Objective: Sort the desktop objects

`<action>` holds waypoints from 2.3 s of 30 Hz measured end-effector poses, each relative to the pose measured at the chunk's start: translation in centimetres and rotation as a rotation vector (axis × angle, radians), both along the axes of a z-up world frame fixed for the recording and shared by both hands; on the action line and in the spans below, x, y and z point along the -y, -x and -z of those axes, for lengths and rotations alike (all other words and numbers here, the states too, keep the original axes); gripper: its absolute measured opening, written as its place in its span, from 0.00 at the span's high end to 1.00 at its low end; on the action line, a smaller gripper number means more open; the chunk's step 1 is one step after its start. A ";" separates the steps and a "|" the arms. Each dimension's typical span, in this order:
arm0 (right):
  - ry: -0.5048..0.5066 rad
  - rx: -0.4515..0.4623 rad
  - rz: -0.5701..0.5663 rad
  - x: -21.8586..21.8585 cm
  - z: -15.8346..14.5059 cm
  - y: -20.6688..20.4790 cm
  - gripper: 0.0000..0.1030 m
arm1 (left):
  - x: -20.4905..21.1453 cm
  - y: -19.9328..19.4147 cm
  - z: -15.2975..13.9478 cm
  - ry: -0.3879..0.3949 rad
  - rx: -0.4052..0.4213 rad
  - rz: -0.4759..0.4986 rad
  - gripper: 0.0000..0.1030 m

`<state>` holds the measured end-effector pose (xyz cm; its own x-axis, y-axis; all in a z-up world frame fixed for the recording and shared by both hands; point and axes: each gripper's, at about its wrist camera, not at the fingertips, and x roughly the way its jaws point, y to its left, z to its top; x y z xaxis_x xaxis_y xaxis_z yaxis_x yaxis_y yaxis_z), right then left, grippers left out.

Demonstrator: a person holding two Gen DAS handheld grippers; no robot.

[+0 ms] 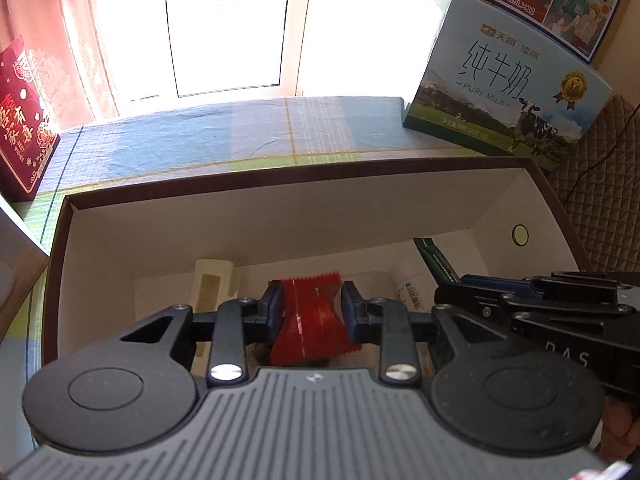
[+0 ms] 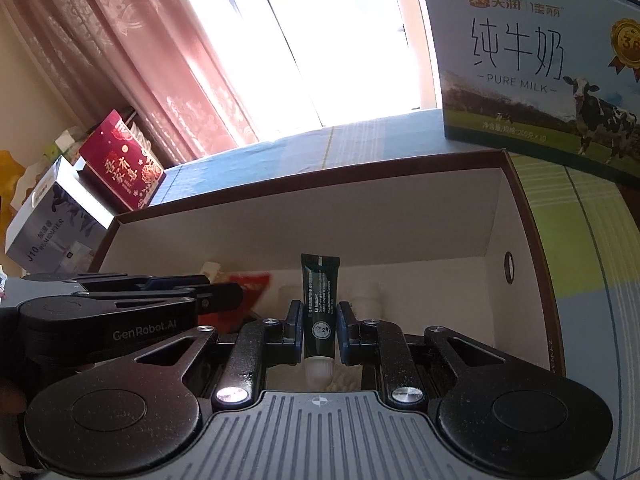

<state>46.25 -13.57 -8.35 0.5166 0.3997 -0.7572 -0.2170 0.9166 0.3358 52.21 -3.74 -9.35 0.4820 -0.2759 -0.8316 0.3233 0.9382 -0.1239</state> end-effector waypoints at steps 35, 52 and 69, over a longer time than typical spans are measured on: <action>0.029 0.150 -0.048 1.3 -2.5 5.2 0.02 | -4.2 5.3 -4.3 -0.043 0.114 -0.116 0.05; 0.106 0.235 -0.066 2.6 -5.7 14.1 0.02 | -3.7 14.3 -8.8 -0.047 0.199 -0.154 0.01; 0.181 0.288 -0.110 2.9 -8.0 22.7 0.02 | -3.9 24.3 -11.1 -0.096 0.221 -0.175 0.01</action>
